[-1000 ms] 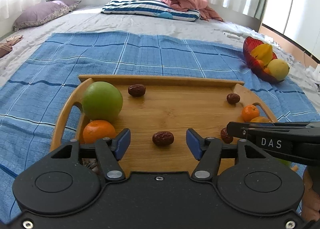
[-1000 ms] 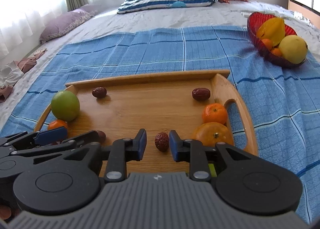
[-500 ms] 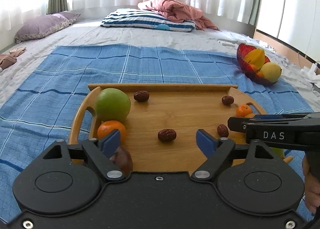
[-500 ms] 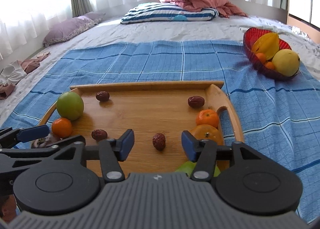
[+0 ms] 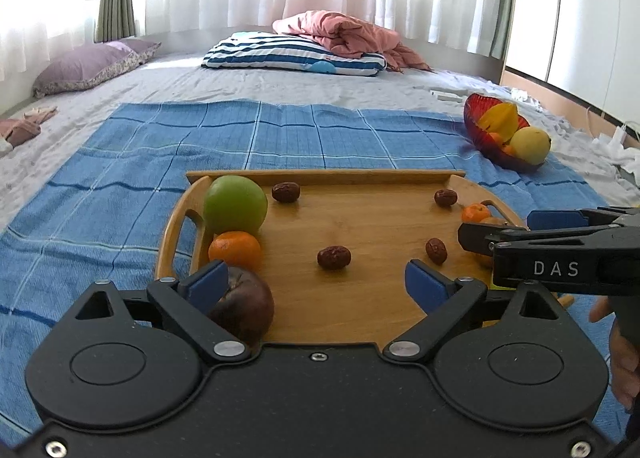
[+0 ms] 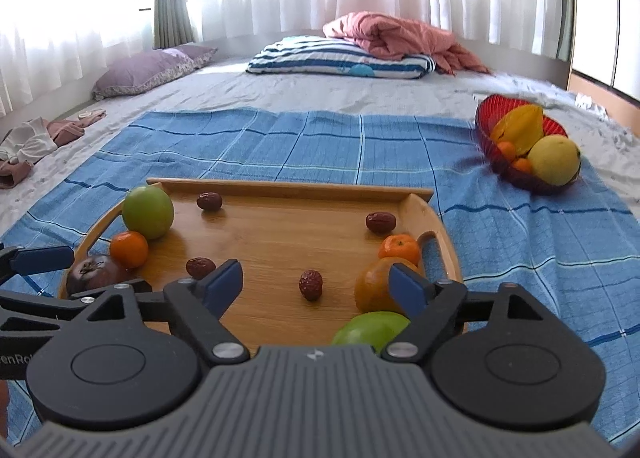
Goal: Organize fruits
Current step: 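Withdraw both open tools up and away from the tray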
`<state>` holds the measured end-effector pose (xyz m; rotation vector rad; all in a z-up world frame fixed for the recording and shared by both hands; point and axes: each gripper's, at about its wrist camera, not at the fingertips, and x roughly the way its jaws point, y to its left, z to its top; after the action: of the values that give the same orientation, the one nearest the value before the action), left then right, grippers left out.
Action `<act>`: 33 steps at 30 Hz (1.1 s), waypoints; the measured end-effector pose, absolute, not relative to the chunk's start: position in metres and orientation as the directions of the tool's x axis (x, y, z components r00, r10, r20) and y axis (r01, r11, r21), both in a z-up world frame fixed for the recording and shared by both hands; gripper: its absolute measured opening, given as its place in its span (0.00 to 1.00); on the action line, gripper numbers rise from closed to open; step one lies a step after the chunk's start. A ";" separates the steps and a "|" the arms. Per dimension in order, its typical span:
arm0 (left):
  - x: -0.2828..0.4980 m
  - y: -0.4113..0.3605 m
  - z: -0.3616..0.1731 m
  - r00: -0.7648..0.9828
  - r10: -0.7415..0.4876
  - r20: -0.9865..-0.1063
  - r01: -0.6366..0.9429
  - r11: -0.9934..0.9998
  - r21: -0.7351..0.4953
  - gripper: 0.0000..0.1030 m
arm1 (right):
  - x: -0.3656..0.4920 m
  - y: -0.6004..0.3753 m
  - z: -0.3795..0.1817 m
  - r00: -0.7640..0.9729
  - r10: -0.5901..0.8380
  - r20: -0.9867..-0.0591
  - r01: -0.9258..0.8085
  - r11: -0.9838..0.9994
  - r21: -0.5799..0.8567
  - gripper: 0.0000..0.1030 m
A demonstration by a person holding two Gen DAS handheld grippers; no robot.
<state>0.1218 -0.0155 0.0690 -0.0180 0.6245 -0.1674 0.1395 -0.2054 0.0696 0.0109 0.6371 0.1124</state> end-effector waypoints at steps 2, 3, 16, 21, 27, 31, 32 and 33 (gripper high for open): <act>0.119 -0.014 0.069 0.798 -0.166 -0.580 0.148 0.986 -0.079 0.93 | 0.135 -0.205 0.071 0.807 0.105 -0.582 -0.102 0.994 0.038 0.88; 0.118 -0.013 0.069 0.798 -0.167 -0.579 0.146 0.986 -0.083 0.94 | 0.133 -0.204 0.071 0.813 0.101 -0.574 -0.099 0.994 0.034 0.89; 0.113 -0.005 0.062 0.790 -0.155 -0.593 0.127 0.988 -0.089 0.94 | 0.115 -0.206 0.068 0.843 0.068 -0.533 -0.086 0.996 -0.009 1.00; 0.112 -0.005 0.059 0.788 -0.150 -0.597 0.123 0.989 -0.086 0.94 | 0.112 -0.207 0.065 0.848 0.063 -0.526 -0.086 0.996 -0.020 1.00; 0.109 -0.004 0.056 0.788 -0.150 -0.598 0.119 0.989 -0.092 0.94 | 0.106 -0.205 0.061 0.853 0.062 -0.518 -0.092 0.995 -0.033 1.00; 0.106 -0.002 0.055 0.788 -0.150 -0.597 0.114 0.989 -0.098 0.94 | 0.102 -0.204 0.059 0.858 0.061 -0.510 -0.093 0.995 -0.038 1.00; 0.105 -0.001 0.055 0.789 -0.152 -0.596 0.114 0.988 -0.101 0.94 | 0.101 -0.204 0.059 0.860 0.062 -0.507 -0.093 0.995 -0.038 1.00; 0.104 0.000 0.055 0.789 -0.153 -0.595 0.114 0.988 -0.103 0.94 | 0.099 -0.204 0.059 0.862 0.063 -0.504 -0.094 0.995 -0.037 1.00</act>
<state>0.1036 -0.0003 0.0548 -0.0633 0.6453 -0.1437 0.0992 -0.2038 0.0588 -0.0606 0.5260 0.0820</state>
